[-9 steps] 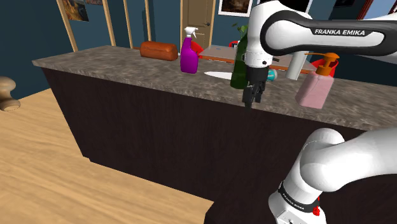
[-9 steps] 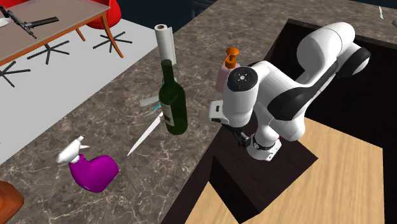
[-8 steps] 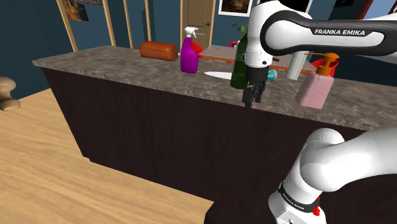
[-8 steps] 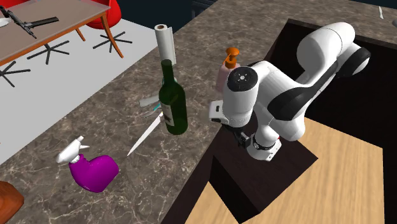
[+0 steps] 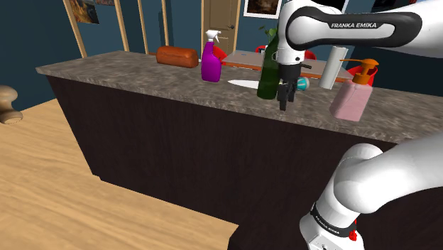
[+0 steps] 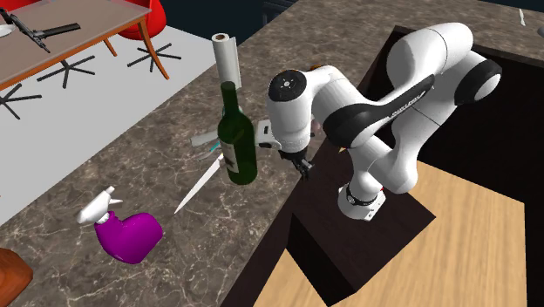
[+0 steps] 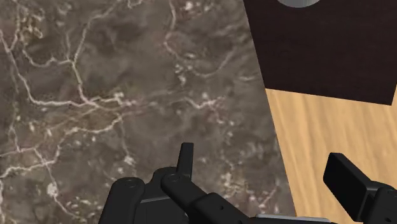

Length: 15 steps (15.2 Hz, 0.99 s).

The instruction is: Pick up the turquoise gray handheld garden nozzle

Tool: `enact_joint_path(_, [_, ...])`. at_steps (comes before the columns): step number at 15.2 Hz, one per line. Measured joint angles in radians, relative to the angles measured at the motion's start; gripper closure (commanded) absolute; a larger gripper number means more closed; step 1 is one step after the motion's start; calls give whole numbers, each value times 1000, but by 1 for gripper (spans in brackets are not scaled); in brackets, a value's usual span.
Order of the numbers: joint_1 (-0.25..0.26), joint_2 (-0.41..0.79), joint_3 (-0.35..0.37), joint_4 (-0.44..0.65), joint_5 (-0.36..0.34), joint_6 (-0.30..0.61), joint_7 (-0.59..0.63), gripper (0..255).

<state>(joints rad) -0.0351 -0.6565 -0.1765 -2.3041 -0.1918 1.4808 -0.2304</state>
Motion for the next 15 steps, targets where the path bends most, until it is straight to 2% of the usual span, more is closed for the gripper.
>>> enact_joint_path(8, [-17,226,-151,227,-96,-8,-252,0])
enact_joint_path(15, [-33,473,-263,483,-109,-17,-480,0])
